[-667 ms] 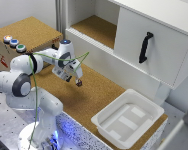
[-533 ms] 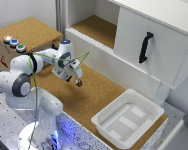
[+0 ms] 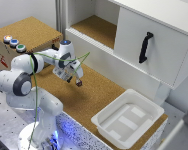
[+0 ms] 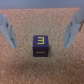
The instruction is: Slide the door to the left, then let it go
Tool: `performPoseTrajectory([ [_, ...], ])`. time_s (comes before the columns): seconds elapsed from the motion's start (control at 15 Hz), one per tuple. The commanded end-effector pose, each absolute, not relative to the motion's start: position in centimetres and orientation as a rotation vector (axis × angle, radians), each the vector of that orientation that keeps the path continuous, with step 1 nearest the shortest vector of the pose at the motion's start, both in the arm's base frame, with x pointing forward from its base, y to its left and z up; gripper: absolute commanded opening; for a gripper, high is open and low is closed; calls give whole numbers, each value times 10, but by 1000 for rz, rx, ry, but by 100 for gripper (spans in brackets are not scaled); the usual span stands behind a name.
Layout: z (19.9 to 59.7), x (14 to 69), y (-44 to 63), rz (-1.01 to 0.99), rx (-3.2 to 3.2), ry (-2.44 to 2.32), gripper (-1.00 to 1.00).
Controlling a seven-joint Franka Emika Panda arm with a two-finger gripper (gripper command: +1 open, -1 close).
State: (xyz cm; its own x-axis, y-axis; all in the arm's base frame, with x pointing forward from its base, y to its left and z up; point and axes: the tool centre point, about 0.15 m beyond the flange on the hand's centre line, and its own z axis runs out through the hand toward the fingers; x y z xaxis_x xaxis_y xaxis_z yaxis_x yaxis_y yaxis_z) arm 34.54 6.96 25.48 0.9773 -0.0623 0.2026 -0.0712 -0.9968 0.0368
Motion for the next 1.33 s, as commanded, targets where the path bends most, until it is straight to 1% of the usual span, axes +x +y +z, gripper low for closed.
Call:
performPoseTrajectory([
  [0.0,206,397,62,171,3171,-103,100],
  [0.13,195,402,60,142,3168,-120,100],
  [0.2,194,402,60,134,3160,-121,-100],
  [0.93,212,393,69,154,3115,-162,-100],
  [1.27,242,385,77,206,3116,-181,-100],
])
